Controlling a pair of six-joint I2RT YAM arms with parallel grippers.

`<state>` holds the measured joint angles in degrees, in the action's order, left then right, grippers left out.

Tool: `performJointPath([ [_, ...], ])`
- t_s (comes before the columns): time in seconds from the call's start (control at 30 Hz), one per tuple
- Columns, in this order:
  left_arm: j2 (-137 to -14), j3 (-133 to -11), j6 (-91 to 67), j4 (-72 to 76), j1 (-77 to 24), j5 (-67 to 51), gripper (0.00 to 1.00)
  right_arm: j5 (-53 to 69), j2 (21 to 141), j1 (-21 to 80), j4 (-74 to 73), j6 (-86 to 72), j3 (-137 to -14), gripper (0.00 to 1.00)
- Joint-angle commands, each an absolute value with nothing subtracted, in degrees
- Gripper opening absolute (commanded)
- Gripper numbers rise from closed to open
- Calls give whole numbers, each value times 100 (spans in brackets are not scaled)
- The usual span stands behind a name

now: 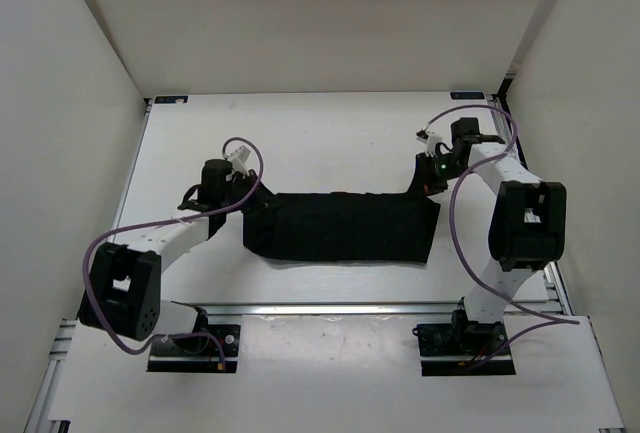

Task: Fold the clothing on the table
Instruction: Fold the skirt

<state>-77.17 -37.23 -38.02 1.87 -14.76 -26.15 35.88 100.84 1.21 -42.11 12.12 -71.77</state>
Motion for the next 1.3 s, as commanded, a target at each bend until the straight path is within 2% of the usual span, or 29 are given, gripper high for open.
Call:
performJointPath([
  [0.0,-7830,-3998,-3560,290,-1248,-2013,0,2751,10274,-18,-3788,1275,-7480,0],
  [0.53,-8911,-4025,-3647,668,-994,-1828,0,1970,11144,219,-3410,1151,-7972,0],
  [0.63,-9184,-4060,-3630,677,-906,-1889,17,1566,11294,316,-3375,1134,-8051,3],
  [0.67,-9263,-4156,-3543,651,-888,-1881,24,1425,11311,334,-3375,1134,-8103,18],
  [0.7,-9281,-4192,-3472,520,-896,-1846,32,1267,11329,343,-3410,1099,-8156,29],
  [0.77,-9116,-4280,-3454,457,-870,-1679,40,1196,11329,308,-3472,1038,-8297,58],
  [0.8,-9045,-4298,-3445,492,-861,-1670,53,1082,11329,290,-3506,1011,-8401,66],
  [0.83,-8844,-4307,-3437,466,-861,-1574,77,1098,11268,220,-3585,906,-8472,80],
  [0.87,-8607,-4376,-3428,448,-792,-1504,81,1073,11224,150,-3551,914,-8534,85],
  [0.9,-8491,-4420,-3463,457,-800,-1503,98,1098,11163,106,-3577,879,-8630,85],
  [0.93,-8203,-4517,-3506,405,-748,-1494,98,1273,10997,53,-3595,827,-8631,84],
  [0.97,-7948,-4648,-3516,352,-799,-1503,98,1596,10926,27,-3612,948,-8640,80],
  [1.03,-7622,-4886,-3568,186,-1071,-1607,99,2454,10645,-113,-3769,1193,-8613,55],
  [1.1,-7532,-5062,-3751,263,-1343,-2377,99,3390,10451,-158,-4033,1493,-8561,6],
  [1.13,-7584,-5045,-4023,351,-1519,-2756,99,3889,10398,-132,-4191,1651,-8500,0],
  [1.2,-7839,-4809,-4419,728,-1817,-3906,99,4550,10380,-44,-4464,1889,-8377,0],
  [1.23,-7866,-4738,-4543,799,-2054,-4103,98,4883,10328,87,-4561,2011,-8272,0],
  [1.27,-7936,-4485,-4596,965,-2144,-4505,92,5174,10336,192,-4579,2100,-8088,1],
])
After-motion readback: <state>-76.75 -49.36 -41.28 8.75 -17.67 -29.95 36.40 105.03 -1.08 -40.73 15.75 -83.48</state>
